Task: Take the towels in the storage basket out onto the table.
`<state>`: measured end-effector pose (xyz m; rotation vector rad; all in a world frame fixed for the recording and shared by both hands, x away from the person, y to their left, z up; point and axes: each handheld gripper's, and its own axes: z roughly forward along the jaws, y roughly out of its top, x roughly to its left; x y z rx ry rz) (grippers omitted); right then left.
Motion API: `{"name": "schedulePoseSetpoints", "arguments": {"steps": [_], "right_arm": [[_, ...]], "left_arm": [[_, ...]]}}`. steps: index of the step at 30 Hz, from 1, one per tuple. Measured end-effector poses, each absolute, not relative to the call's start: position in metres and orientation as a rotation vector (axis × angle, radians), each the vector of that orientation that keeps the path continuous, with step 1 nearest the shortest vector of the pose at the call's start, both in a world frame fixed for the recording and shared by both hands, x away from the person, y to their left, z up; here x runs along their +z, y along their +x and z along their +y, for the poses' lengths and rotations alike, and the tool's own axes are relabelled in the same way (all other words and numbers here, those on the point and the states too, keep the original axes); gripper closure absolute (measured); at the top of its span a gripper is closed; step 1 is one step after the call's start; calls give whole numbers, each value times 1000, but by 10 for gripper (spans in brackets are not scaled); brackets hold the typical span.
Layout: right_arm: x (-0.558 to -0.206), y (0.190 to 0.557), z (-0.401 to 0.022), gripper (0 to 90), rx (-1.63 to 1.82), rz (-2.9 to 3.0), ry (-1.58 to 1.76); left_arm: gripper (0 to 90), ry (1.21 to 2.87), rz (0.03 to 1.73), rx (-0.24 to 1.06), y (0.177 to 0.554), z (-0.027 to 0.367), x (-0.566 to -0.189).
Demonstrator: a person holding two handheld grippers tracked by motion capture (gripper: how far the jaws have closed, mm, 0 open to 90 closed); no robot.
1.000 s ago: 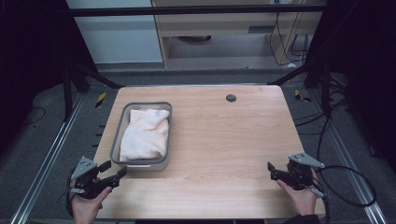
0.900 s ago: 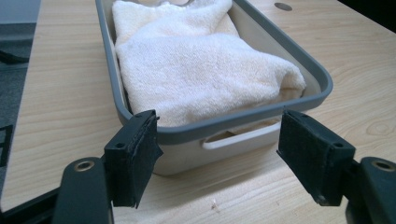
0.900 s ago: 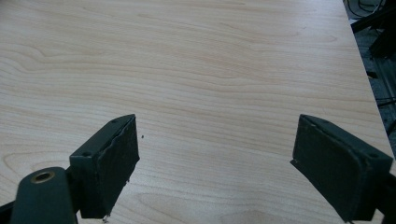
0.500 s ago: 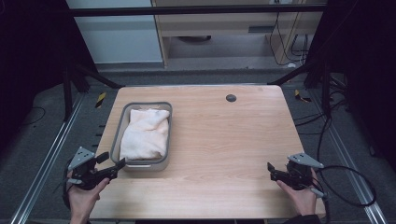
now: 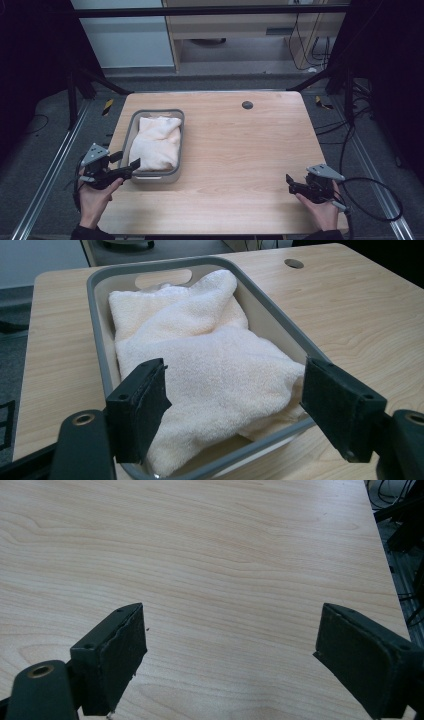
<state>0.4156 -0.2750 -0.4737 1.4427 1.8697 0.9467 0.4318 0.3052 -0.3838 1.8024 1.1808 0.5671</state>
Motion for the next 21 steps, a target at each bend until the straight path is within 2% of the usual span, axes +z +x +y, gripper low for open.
{"name": "schedulePoseSetpoints", "arguments": {"steps": [21], "right_arm": [[-477,417,-273,124,914,1907,1432]], "left_arm": [[243,1876,1206,545,466,294,-375]]}}
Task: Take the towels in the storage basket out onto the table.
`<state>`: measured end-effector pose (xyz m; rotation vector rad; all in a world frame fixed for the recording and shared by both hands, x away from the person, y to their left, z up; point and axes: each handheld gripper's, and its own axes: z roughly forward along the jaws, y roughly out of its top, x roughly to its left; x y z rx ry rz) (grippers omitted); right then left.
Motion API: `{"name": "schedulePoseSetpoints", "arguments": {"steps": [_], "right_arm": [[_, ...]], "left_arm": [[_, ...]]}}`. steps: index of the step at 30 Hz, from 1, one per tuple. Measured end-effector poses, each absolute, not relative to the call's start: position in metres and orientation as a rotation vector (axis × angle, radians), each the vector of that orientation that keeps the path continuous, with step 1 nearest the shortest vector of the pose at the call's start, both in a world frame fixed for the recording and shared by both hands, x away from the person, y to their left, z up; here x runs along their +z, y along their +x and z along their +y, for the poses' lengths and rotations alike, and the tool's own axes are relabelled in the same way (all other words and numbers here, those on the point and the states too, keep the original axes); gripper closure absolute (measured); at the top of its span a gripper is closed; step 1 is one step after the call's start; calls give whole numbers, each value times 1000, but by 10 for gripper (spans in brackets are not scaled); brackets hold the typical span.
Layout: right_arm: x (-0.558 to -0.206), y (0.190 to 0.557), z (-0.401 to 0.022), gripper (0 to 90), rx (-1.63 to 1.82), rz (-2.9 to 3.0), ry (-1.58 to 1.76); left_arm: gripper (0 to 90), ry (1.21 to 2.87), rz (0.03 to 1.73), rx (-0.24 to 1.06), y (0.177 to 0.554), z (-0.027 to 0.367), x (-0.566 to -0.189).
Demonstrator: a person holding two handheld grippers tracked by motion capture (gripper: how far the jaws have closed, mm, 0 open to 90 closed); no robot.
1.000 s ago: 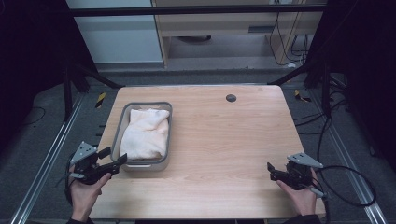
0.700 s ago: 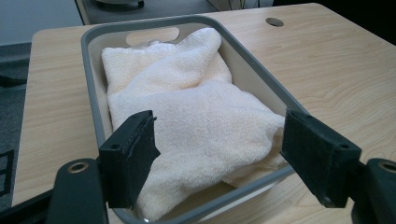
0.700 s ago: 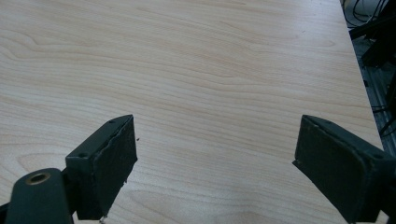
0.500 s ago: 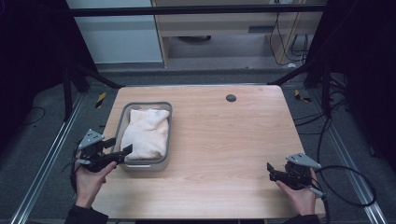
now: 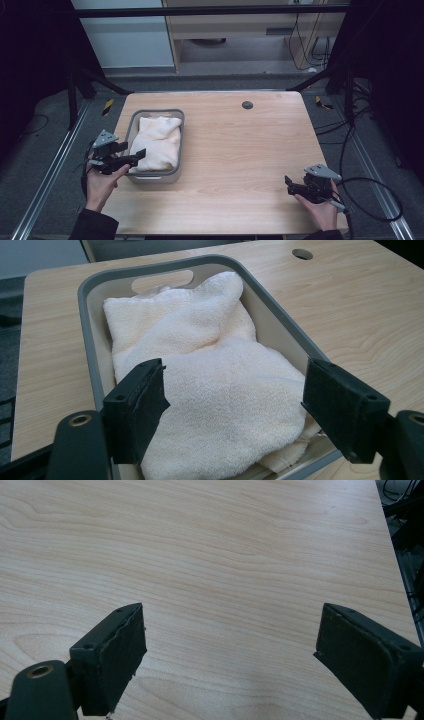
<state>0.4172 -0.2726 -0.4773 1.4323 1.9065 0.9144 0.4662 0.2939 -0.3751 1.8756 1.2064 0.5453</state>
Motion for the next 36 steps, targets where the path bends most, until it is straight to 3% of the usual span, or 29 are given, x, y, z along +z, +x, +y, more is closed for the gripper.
{"name": "schedulePoseSetpoints", "arguments": {"steps": [36], "right_arm": [[-481,422,-272,101,910,1953,1448]], "left_arm": [[171,2129,1278,481,516,257,-389]]}}
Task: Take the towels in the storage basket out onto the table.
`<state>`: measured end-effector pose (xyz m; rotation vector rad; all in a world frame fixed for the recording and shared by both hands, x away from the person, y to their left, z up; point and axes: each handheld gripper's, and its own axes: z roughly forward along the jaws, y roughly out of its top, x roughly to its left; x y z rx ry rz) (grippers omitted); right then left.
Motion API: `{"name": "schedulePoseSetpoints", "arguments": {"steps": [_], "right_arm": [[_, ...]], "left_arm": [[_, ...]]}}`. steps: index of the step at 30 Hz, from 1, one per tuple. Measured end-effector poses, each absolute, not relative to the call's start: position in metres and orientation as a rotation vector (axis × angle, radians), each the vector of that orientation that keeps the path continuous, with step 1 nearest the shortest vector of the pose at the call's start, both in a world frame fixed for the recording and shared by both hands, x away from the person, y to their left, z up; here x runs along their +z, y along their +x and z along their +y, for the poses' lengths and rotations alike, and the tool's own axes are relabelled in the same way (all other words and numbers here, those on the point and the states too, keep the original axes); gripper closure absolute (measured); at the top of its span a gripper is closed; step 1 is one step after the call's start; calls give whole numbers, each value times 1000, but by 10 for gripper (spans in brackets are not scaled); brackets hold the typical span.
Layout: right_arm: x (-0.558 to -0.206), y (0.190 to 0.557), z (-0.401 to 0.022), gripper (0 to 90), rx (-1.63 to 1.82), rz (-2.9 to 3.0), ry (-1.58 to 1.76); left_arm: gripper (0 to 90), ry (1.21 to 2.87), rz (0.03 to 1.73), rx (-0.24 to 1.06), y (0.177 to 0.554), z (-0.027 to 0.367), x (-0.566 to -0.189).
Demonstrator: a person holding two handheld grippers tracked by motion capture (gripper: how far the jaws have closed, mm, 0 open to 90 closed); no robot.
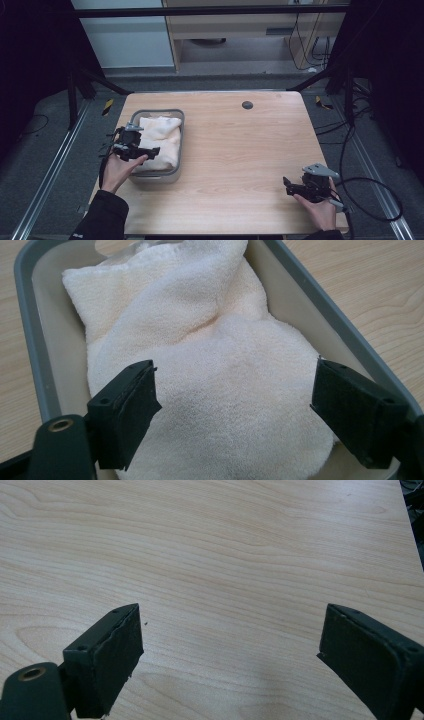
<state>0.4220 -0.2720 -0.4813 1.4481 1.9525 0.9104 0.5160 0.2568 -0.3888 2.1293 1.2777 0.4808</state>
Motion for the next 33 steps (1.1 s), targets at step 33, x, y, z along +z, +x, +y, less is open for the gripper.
{"name": "schedulePoseSetpoints", "arguments": {"steps": [33], "right_arm": [[-485,425,-272,44,897,2006,1461]], "left_arm": [[101,2189,1409,378,531,252,-426]]}}
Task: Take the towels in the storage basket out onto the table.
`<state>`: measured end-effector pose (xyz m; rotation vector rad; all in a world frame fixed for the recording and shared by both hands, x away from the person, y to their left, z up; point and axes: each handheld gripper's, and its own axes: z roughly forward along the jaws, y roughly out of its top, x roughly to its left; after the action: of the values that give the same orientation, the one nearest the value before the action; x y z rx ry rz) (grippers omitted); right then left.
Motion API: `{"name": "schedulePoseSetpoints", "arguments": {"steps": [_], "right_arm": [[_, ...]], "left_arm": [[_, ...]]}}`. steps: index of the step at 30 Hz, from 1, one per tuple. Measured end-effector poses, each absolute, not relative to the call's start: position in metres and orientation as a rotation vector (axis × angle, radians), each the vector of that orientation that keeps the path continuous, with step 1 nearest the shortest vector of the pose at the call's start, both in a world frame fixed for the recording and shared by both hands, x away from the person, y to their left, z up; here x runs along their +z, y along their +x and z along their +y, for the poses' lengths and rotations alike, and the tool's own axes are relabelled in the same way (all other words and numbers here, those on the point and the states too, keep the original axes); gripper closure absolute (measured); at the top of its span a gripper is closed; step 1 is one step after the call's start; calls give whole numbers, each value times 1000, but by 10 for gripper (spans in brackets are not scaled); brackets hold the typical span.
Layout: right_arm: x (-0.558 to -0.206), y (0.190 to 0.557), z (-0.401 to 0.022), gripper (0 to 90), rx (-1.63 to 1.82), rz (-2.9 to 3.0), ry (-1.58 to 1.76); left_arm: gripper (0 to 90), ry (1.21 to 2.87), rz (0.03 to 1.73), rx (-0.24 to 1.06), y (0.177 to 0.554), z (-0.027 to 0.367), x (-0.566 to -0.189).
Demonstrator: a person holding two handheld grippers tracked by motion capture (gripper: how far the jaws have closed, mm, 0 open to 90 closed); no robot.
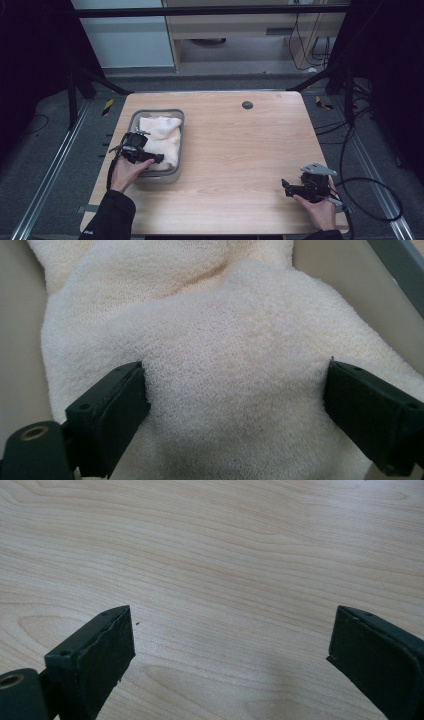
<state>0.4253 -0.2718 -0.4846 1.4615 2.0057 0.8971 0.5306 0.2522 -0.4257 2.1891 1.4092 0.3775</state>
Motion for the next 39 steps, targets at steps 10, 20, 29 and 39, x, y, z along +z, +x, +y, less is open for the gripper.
{"name": "schedulePoseSetpoints", "arguments": {"steps": [10,20,29,39], "right_arm": [[-485,426,-272,44,897,2012,1452],[-484,426,-272,44,900,2016,1452],[-485,426,-271,45,902,2027,1462],[-485,426,-271,48,896,2039,1462]], "left_arm": [[267,2189,1441,332,532,256,-433],[477,2165,1483,280,533,258,-434],[682,2124,1447,286,528,265,-433],[724,2064,1407,345,518,273,-417]]}}
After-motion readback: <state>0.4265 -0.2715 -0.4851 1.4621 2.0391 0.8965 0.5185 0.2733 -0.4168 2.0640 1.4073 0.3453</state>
